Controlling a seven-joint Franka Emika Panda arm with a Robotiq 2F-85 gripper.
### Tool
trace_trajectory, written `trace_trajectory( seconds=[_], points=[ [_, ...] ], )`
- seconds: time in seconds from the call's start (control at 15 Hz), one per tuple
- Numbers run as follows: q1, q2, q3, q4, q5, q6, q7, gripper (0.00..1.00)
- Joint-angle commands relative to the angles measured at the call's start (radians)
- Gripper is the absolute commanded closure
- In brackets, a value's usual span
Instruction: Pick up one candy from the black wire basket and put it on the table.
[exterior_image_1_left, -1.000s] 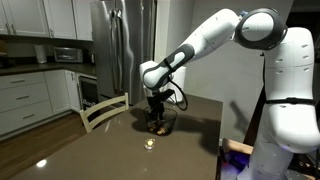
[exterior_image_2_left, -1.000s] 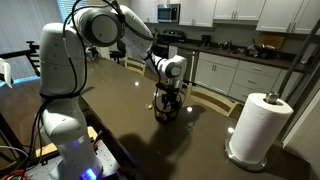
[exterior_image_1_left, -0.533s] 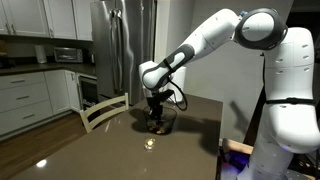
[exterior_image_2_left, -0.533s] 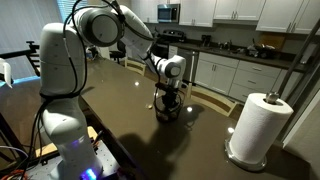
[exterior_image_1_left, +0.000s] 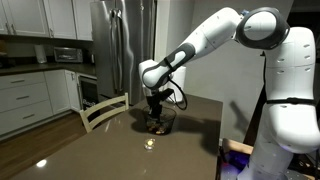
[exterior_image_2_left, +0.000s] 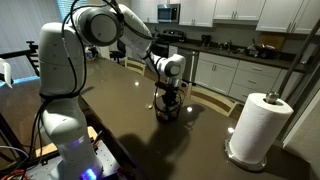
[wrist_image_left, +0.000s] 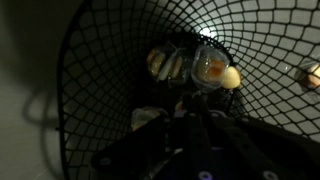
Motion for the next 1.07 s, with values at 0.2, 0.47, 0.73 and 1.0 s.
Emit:
trace_trajectory(
  seconds=[0.2, 0.47, 0.73, 1.0],
  points=[
    [0.025, -0.084, 0.009, -0.041, -0.036, 0.006, 0.012, 0.97],
    [0.040, -0.135, 0.016, -0.052, -0.055, -0.012, 0.021, 0.97],
    [0.054, -0.199, 0.027, -0.070, -0.099, -0.018, 0.047, 0.97],
    [0.071, -0.278, 0.050, -0.090, -0.150, -0.022, 0.068, 0.97]
  ],
)
